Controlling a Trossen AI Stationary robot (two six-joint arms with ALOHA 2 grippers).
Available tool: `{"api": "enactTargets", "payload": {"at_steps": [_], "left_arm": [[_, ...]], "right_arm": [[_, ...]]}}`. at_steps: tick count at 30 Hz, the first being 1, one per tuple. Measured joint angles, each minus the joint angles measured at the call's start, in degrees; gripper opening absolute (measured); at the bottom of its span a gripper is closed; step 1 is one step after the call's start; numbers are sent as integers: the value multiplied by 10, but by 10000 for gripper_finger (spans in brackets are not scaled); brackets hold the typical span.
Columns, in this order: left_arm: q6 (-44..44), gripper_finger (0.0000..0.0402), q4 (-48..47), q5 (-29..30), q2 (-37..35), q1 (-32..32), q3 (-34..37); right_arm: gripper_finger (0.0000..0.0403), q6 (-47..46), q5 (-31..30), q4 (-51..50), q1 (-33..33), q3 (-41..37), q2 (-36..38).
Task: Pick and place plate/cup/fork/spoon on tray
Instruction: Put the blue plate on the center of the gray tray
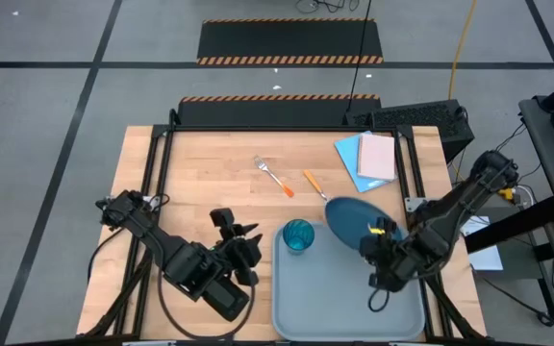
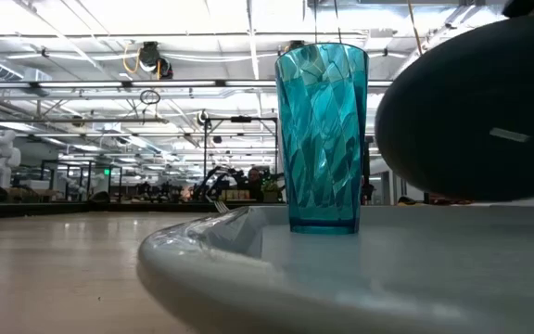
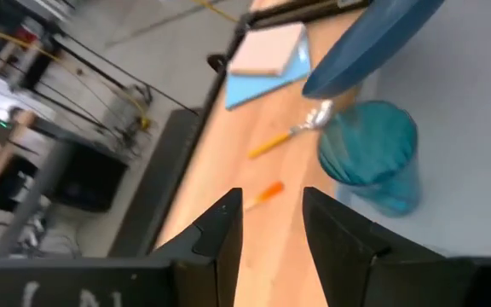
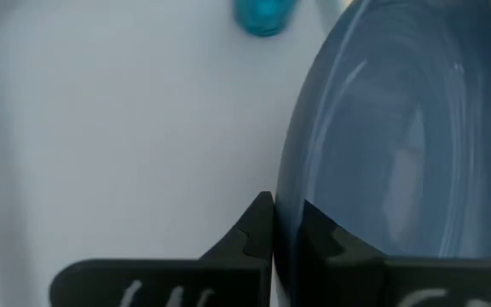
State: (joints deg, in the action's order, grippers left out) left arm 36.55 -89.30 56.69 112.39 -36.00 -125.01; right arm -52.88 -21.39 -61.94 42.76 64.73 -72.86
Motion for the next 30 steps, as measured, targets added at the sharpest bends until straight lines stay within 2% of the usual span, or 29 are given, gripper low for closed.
{"api": "enactTargets", "payload": {"at_steps": [5,9,21,30], "left_arm": [[52,119,-2,-22,0,-1,43],[52,119,-7,-27,1,1,63],[59,119,-7,-28,1,4,64],[58,119,-7,-28,1,4,64]], "right_arm": [[4,-33,18,58,34,0,-25],[4,-37,20,99,51,0,-56],[4,-64,80,184,62,0,-123],[4,-62,82,214,61,0,-134]]}}
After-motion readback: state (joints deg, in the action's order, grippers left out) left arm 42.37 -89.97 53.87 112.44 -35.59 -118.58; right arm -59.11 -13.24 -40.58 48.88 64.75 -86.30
